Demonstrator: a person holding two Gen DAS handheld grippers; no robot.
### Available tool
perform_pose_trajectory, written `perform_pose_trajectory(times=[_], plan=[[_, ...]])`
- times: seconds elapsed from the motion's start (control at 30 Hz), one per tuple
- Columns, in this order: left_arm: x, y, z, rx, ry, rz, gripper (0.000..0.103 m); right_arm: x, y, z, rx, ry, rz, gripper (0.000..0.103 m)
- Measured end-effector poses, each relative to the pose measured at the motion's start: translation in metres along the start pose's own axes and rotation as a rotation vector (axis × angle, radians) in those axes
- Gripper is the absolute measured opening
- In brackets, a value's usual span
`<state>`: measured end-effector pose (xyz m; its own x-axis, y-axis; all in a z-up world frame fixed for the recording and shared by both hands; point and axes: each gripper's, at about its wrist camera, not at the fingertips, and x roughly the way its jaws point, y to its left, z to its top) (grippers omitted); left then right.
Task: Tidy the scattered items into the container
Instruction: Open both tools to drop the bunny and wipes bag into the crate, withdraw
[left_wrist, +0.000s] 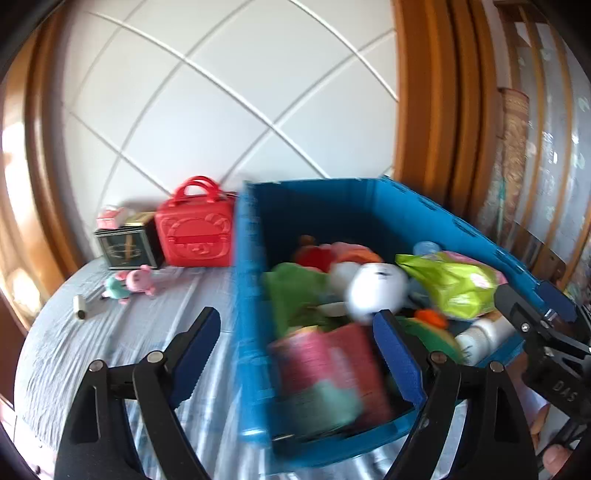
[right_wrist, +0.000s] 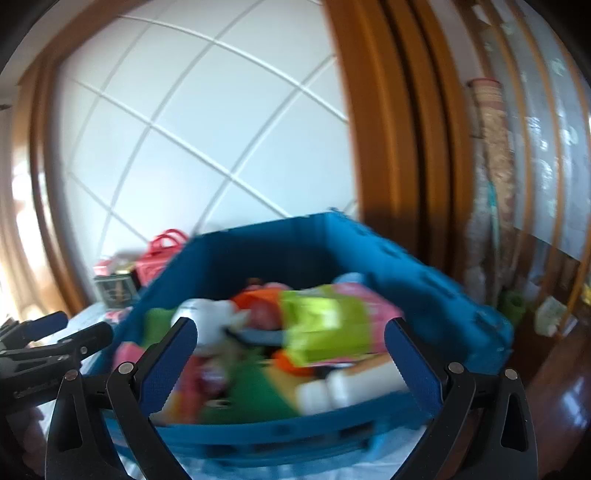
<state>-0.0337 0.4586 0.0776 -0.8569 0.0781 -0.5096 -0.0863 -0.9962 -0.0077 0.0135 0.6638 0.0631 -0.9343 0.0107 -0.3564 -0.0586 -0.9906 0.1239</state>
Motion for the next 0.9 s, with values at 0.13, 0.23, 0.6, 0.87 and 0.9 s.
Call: perform_pose_trajectory(times=[0.13, 0.23, 0.6, 0.87, 0.9], plan=[[-0.018, 0.053, -0.008, -0.046, -0.026, 0.063, 0.089, -0.006, 0.049, -0.002, -0.034, -0.015, 0.055, 0.103], [-0.033, 0.097, -0.016, -0.069, -0.042, 0.086, 0.089, -0.01, 0.09, -0.005, -0.049, -0.025, 0.104, 0.103], [-0.08, 0.305, -0.063, -0.065, -0.057, 0.185, 0.09, -0.027, 0.286, -0.051, -0.024, -0.025, 0.2, 0.103], [-0.077, 0.416, -0.08, -0.109, 0.012, 0.244, 0.1, -0.007, 0.39, -0.088, -0.021, 0.109, 0.225, 0.103], [-0.076, 0.424, -0.081, -0.119, 0.012, 0.246, 0.1, -0.005, 0.396, -0.089, -0.031, 0.114, 0.222, 0.103]])
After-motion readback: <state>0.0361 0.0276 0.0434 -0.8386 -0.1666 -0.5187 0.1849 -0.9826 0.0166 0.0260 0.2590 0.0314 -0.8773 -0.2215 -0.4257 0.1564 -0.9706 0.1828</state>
